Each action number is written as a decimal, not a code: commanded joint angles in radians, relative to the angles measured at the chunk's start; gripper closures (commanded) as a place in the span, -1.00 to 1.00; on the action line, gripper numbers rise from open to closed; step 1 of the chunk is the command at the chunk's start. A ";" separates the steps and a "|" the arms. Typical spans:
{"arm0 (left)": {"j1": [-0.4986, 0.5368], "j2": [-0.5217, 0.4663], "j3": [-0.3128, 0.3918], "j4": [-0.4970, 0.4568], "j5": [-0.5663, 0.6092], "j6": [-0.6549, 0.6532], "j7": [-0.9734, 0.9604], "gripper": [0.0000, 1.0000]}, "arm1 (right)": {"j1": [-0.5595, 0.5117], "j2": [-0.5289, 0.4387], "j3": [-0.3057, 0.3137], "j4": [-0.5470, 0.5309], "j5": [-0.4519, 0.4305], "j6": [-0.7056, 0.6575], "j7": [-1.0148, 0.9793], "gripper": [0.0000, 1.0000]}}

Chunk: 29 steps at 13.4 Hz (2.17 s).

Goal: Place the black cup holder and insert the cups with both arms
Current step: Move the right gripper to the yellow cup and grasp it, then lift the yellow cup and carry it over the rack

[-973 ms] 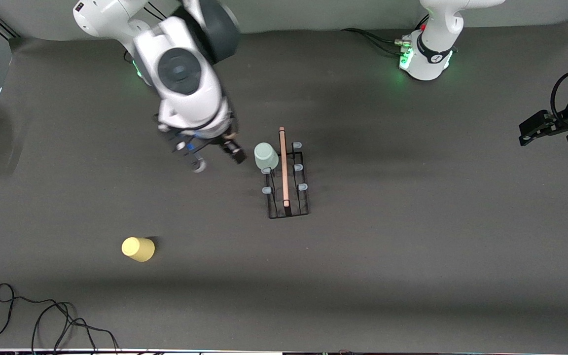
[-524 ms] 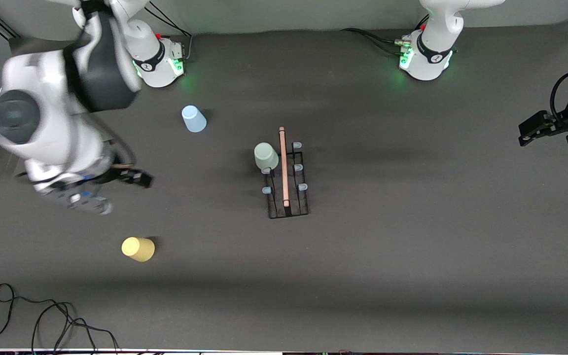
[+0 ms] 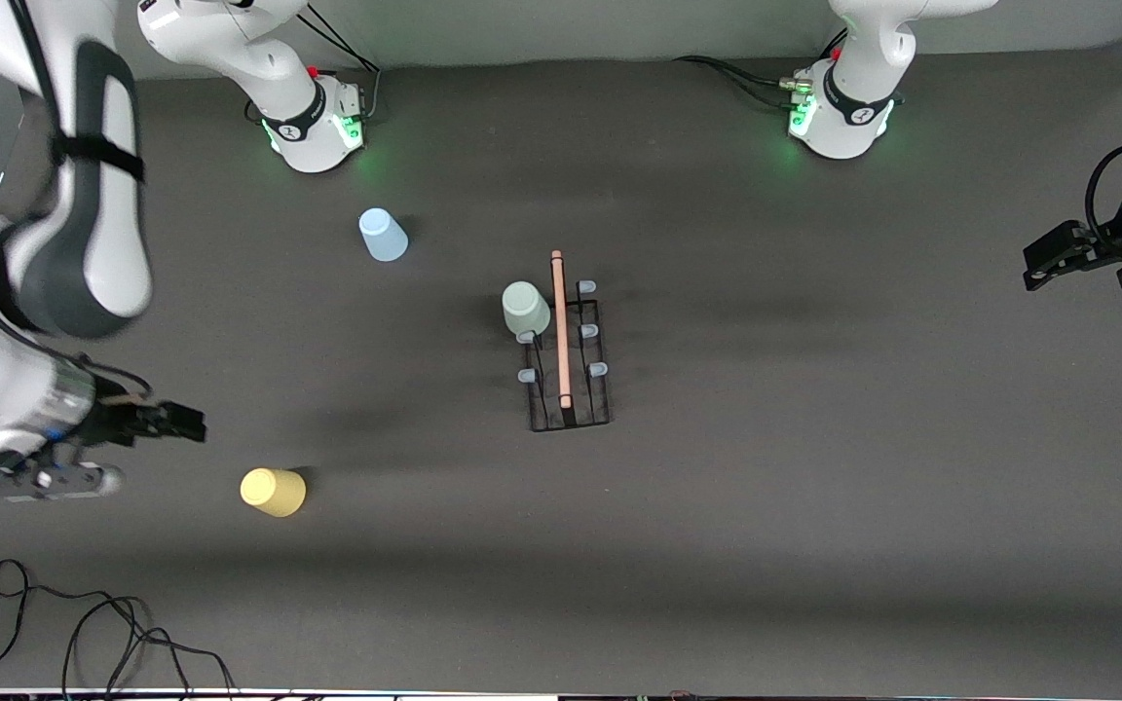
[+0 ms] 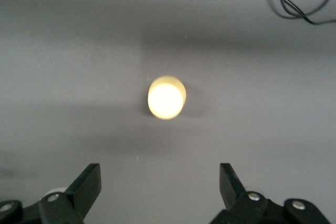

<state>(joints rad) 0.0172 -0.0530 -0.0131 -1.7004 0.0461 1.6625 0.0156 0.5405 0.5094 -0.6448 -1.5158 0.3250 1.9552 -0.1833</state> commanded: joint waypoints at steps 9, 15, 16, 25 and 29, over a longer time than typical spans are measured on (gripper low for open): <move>-0.008 0.002 -0.004 0.008 0.008 0.034 -0.019 -1.00 | 0.012 0.296 0.013 -0.089 0.341 0.369 -0.212 -1.00; 0.003 0.002 0.002 0.008 -0.042 0.017 -0.005 -1.00 | 0.025 0.256 -0.004 -0.089 0.324 0.297 -0.202 0.31; 0.004 0.002 0.002 0.005 -0.042 0.017 -0.005 -1.00 | 0.027 0.227 -0.024 -0.081 0.290 0.237 -0.191 0.31; 0.004 0.005 0.004 0.024 -0.012 0.002 -0.014 -1.00 | 0.196 -0.083 -0.102 0.129 -0.050 -0.336 0.330 0.37; 0.006 0.007 0.005 0.027 -0.017 -0.004 -0.020 -1.00 | 0.362 -0.066 -0.090 0.173 -0.037 -0.349 0.898 0.39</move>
<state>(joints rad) 0.0197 -0.0515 -0.0064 -1.6915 0.0230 1.6650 0.0101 0.8255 0.4104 -0.7361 -1.3854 0.3024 1.6158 0.4481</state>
